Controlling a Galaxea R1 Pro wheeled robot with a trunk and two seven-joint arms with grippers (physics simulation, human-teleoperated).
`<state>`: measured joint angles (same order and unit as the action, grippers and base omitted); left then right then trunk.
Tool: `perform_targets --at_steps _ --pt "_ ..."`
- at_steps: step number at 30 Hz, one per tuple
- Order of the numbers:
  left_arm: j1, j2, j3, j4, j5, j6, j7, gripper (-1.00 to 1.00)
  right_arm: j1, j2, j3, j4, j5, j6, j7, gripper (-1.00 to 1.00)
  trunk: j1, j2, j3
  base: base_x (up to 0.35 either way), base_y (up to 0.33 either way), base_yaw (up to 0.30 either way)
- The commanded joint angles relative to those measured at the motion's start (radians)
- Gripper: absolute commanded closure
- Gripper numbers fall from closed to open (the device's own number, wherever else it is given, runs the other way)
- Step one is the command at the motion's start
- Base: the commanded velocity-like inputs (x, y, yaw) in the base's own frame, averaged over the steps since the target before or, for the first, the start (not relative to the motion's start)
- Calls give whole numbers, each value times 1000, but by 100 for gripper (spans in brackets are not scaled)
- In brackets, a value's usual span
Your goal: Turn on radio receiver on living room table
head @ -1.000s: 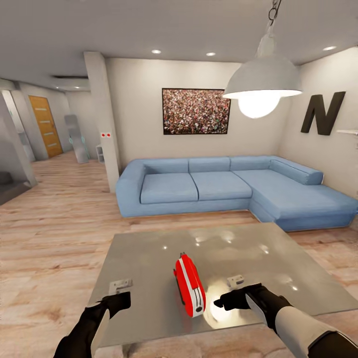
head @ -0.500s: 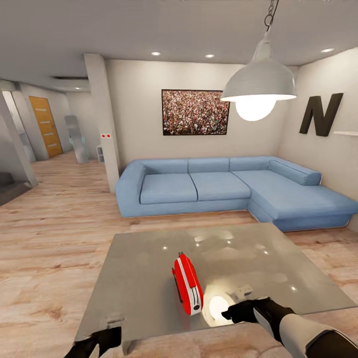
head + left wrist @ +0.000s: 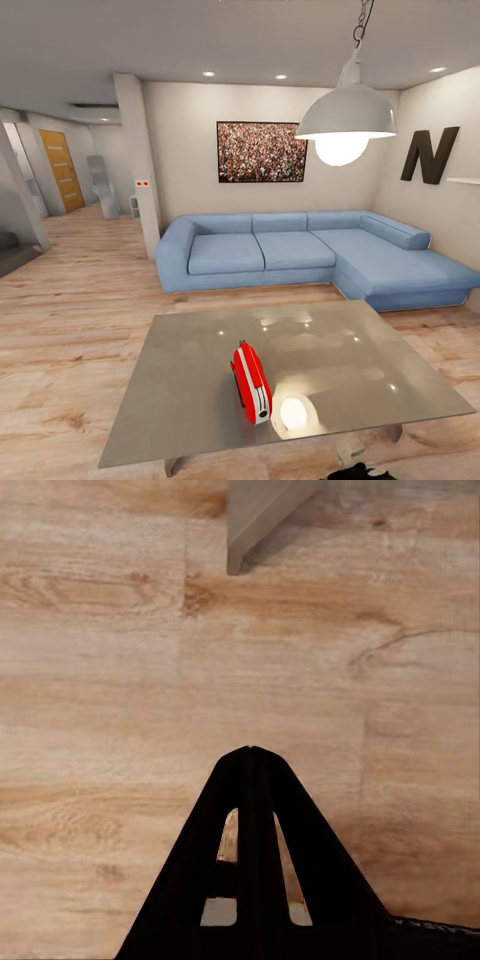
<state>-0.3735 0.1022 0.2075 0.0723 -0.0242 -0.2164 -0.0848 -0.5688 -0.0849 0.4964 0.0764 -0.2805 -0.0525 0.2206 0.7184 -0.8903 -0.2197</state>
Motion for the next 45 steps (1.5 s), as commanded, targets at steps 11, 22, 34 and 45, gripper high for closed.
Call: perform_targets --at_steps 11,22,34,45 --pt "126 25 -1 9 -5 -93 29 100 192 11 -1 0 -3 -48 -174 -100 -42 77 35 0 0 0" --pt "139 19 -2 8 -5 -103 29 100 207 14 -1 -1 3 -43 -187 -100 -84 154 69 0 0 0" --pt "139 13 -3 8 -4 -96 28 100 207 14 -1 -1 1 -41 -187 -100 -92 168 76 0 0 0" --pt "139 -18 -2 8 -2 -94 28 100 207 14 -1 -1 0 -41 -187 -100 -92 168 76 0 0 0"
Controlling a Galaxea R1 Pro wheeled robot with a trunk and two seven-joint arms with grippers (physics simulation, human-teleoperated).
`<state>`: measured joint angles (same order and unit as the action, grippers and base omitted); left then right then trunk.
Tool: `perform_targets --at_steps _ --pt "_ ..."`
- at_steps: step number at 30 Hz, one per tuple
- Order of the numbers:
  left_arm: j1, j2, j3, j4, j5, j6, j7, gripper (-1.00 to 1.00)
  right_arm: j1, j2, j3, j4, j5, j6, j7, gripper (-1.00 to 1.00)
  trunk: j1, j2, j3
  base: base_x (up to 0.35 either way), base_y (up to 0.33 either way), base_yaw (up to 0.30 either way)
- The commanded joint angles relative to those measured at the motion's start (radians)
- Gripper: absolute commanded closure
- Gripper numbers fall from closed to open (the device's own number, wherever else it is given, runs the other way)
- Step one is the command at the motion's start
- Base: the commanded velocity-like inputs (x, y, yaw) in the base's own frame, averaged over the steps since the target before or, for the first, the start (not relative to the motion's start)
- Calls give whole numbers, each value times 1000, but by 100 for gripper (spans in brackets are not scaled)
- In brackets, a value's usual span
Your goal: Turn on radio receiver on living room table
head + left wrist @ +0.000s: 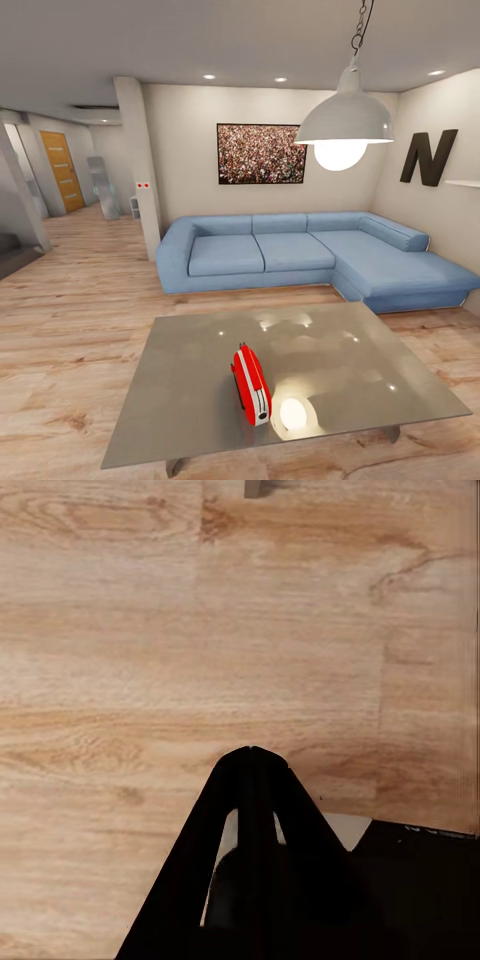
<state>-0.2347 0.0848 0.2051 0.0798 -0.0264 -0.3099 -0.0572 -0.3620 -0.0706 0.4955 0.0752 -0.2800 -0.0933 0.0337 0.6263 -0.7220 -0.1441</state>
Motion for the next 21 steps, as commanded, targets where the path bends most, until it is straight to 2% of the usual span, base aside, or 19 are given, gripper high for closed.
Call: perform_targets --at_steps 1,10,21 --pt "0 -8 0 0 0 0 0 100 0 0 0 0 0 0 0 -100 0 0 0 0 0 0" --pt "0 -58 0 0 0 0 -1 100 0 0 0 0 1 0 0 -100 0 0 0 0 0 0" --pt "0 -73 0 0 0 0 -1 100 0 0 0 0 1 0 0 -100 0 0 0 0 0 0"
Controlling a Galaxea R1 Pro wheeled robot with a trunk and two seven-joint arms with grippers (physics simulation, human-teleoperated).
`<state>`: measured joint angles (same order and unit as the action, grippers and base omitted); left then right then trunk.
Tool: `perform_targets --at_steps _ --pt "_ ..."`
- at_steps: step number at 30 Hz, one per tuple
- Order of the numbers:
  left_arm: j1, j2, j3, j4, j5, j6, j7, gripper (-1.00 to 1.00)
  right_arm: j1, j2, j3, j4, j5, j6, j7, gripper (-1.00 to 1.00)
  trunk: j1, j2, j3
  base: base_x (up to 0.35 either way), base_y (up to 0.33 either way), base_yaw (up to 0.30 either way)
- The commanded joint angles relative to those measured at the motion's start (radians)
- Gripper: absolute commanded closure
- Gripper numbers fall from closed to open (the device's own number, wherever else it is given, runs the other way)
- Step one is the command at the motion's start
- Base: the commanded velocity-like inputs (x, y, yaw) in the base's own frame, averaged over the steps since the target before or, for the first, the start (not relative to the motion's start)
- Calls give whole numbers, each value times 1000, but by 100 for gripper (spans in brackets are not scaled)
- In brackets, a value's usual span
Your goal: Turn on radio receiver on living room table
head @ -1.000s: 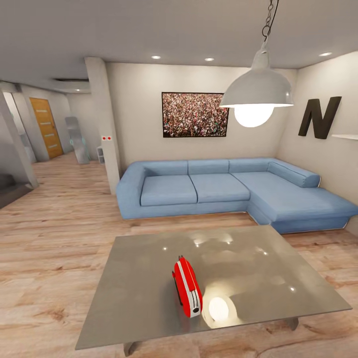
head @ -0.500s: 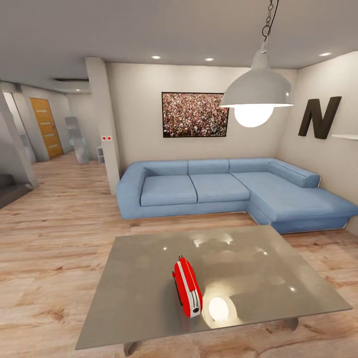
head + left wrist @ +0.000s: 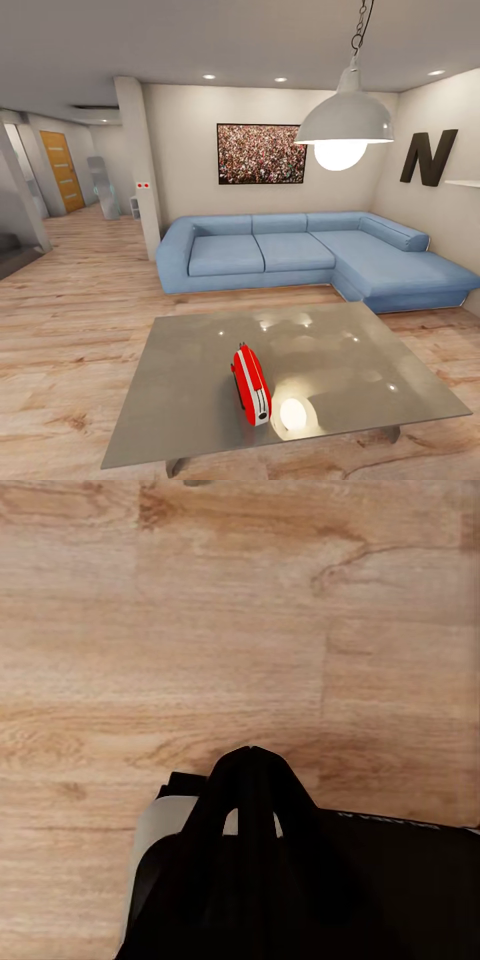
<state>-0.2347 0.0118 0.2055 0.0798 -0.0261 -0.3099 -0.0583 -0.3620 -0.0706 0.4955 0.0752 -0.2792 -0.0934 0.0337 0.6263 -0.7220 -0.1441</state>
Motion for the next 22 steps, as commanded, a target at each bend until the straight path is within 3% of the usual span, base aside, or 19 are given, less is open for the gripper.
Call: perform_targets --at_steps 1,12,22 --pt "0 0 0 0 0 0 0 100 0 0 0 0 0 0 0 -100 0 0 0 0 0 0" --pt "0 -22 0 0 1 1 -3 100 0 0 0 0 0 0 0 -100 0 0 0 0 0 0" --pt "0 -24 0 0 2 1 -3 100 0 0 0 0 0 0 -1 -100 0 0 0 0 0 0"
